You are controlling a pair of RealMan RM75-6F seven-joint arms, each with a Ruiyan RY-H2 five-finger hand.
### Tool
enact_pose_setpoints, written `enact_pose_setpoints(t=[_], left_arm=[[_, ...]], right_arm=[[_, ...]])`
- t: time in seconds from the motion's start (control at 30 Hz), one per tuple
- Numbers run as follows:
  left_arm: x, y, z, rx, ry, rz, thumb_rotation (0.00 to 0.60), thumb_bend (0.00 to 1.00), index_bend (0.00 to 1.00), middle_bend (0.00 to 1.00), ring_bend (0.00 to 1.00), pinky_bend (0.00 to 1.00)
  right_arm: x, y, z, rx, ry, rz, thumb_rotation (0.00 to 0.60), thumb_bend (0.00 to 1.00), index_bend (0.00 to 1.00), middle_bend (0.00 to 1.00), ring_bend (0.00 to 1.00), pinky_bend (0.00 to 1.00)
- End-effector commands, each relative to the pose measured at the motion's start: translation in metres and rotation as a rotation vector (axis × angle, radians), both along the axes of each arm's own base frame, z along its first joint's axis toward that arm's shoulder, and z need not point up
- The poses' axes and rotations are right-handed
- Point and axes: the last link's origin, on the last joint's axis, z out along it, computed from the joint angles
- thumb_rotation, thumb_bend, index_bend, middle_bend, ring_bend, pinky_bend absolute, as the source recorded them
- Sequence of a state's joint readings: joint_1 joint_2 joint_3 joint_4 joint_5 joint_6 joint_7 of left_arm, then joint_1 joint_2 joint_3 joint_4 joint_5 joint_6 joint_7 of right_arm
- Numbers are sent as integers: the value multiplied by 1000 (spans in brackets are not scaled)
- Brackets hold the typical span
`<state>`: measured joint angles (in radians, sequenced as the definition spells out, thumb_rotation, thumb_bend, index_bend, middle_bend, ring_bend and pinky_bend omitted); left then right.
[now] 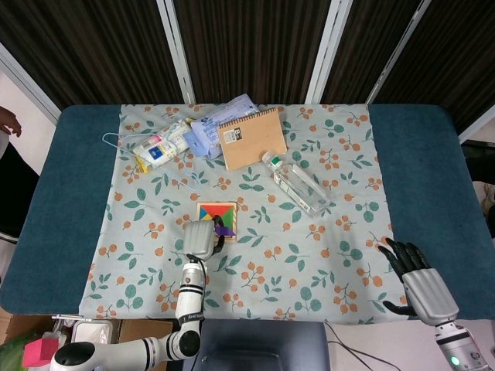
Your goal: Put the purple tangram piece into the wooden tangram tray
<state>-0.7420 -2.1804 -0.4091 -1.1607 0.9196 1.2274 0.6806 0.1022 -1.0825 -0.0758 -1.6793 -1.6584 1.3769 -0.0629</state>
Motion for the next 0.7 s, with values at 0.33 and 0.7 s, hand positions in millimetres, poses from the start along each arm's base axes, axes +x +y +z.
enact_pose_setpoints(t=[0.33, 0.7], left_arm=[[-5, 1, 2, -28, 4, 14, 600, 376, 392, 1000, 1000, 1000], [-5, -1, 3, -31, 2, 5, 600, 374, 393, 1000, 1000, 1000]], right_arm=[[0, 1, 1, -4, 0, 1, 600, 160, 0, 0, 0, 0], [-1, 2, 4, -10, -5, 0, 600, 160, 0, 0, 0, 0]])
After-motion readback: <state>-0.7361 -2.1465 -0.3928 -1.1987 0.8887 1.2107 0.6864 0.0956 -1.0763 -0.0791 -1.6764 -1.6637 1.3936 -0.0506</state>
